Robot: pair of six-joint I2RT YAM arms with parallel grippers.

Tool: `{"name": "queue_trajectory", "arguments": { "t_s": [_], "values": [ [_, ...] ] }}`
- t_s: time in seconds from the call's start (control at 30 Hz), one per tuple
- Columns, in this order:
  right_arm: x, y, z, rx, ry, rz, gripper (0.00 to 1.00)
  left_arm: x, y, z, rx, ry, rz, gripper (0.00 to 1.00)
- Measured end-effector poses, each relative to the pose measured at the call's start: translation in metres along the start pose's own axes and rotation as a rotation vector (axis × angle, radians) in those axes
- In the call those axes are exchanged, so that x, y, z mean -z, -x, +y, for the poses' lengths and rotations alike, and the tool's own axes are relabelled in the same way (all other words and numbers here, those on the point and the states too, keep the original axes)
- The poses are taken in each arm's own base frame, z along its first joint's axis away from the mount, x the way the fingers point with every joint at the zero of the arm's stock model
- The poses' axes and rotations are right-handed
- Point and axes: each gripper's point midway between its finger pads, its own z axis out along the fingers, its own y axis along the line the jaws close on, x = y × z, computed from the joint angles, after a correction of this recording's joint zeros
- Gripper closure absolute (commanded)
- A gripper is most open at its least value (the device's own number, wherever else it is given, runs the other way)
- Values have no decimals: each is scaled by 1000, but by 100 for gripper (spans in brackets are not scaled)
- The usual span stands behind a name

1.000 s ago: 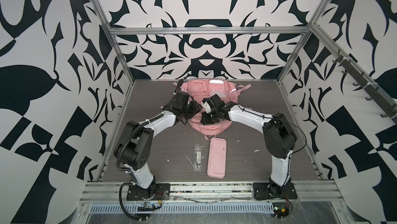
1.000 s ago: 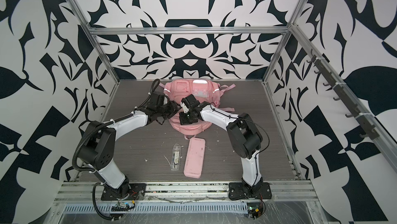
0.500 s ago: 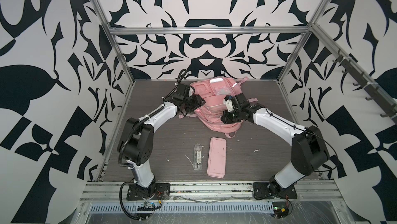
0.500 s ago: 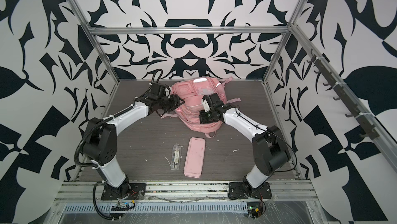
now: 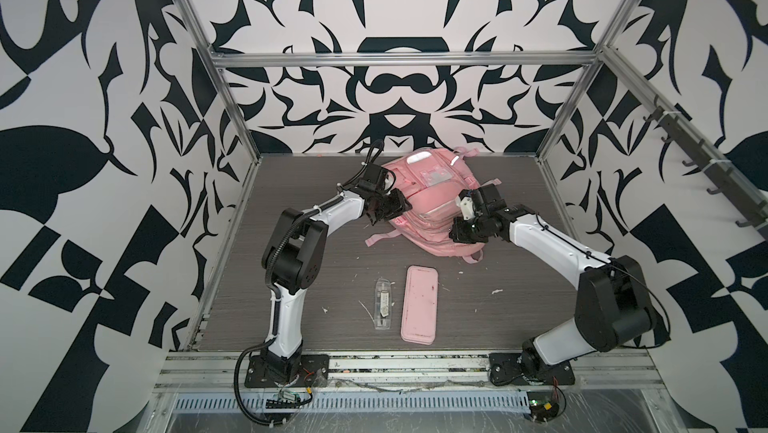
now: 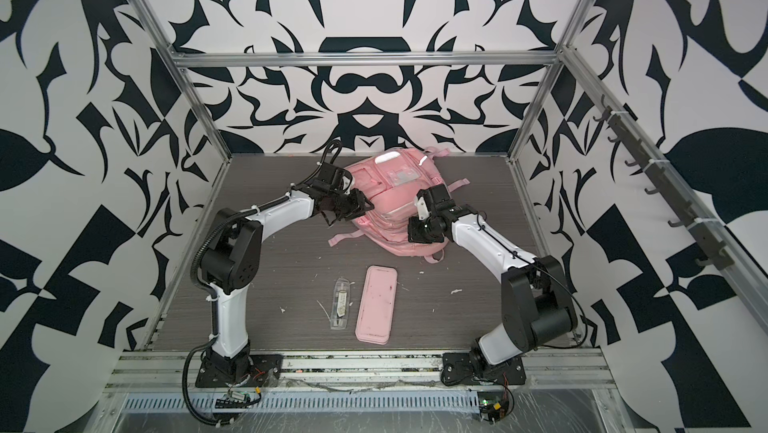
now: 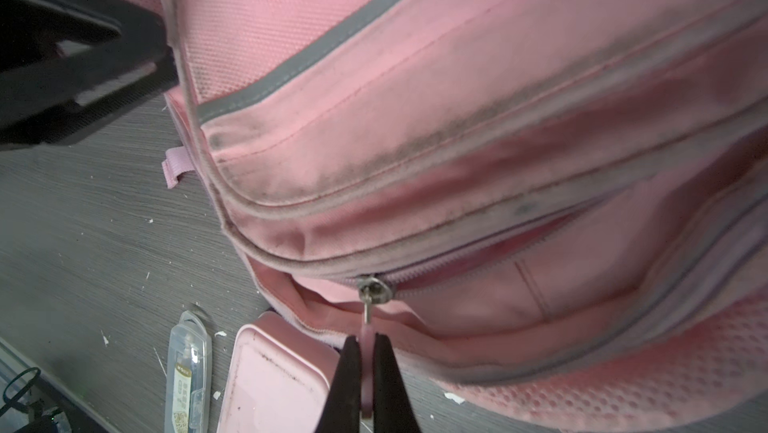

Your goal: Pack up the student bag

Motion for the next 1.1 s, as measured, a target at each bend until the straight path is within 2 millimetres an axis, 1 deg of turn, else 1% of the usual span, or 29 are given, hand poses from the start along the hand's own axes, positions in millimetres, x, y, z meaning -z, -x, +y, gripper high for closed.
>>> {"name": "queue_trajectory", "arguments": {
  "t_s": [0.1,0.17,0.27,0.37,0.43,0.53,0.6,0.67,0.8,0.93,1.03,1.1],
  "values": [
    [-4,-6,1,2,1,13,100,0,0,-1,6,-1,0,59],
    [-9,-10,5,10,5,24,100,-1,0,-1,9,-1,1,59],
    [-17,-17,17,29,16,41,100,-3,-1,0,16,0,2,59],
    [-30,-24,30,52,24,66,100,-6,-2,3,24,4,8,60],
    [-38,-25,39,62,27,79,100,-7,-3,3,26,4,9,60],
    [-51,-20,57,78,36,87,100,-7,-3,2,24,0,6,59],
    [-60,-12,72,95,41,83,100,-9,-4,3,24,1,5,60],
    [-69,-5,83,100,42,81,100,-10,-5,6,25,3,6,59],
    [-85,3,92,92,43,85,100,-11,-10,12,25,10,10,56],
    [-86,4,94,88,47,79,100,-7,-17,18,19,21,21,53],
    [-79,5,95,91,58,57,100,3,-19,27,23,31,16,53],
    [-72,3,93,92,62,44,100,13,-15,34,30,40,4,53]
  ]
}}
